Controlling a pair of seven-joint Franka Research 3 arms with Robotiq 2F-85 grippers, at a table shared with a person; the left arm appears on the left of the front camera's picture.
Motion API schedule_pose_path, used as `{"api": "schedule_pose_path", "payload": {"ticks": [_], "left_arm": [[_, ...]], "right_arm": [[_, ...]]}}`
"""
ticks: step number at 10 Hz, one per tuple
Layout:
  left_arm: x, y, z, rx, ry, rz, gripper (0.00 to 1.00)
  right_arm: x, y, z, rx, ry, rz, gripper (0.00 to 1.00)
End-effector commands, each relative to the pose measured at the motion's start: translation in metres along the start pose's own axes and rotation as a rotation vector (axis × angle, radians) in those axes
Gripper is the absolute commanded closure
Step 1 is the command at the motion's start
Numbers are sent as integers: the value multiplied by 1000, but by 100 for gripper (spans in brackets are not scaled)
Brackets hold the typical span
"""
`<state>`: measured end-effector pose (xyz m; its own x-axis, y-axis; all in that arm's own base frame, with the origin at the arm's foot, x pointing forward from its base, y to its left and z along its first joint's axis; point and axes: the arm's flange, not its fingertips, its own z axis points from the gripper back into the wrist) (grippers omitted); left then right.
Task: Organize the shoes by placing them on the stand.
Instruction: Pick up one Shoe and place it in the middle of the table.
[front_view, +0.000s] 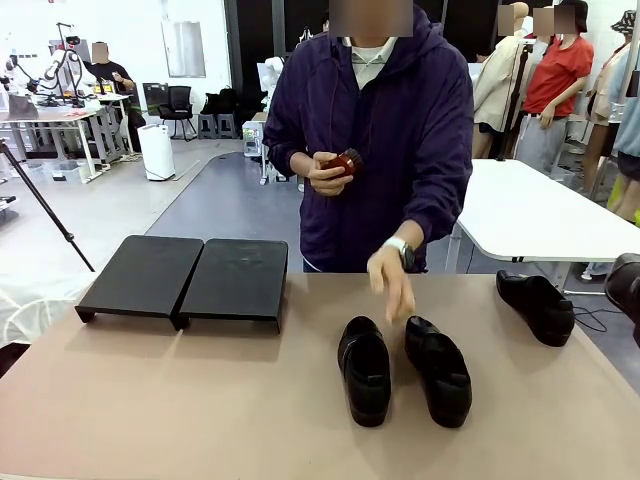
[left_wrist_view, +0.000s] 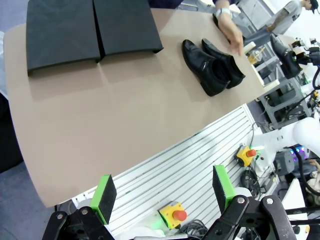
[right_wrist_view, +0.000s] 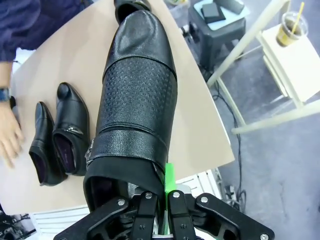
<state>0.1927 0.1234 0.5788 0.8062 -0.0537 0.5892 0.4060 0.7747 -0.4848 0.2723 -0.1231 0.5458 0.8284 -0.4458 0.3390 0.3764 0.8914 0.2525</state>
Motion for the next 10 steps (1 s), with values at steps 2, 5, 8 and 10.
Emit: {"api": "schedule_pose_path", "payload": {"ticks": [2,5,8,10], "left_arm": [[0,-1,0,-15,-6,-13,0],[0,-1,0,-15,-6,-13,0],[0,-1,0,-15,-6,-13,0],[0,-1,0,-15,-6,-13,0]], "right_arm": [[-8,27,-6,10,-22,-12,100],[-37,129,8,-11,9,-1,100],[-75,278,-7,35,-52,-13,100],[-101,377,-43,117,-12,126,100]]}}
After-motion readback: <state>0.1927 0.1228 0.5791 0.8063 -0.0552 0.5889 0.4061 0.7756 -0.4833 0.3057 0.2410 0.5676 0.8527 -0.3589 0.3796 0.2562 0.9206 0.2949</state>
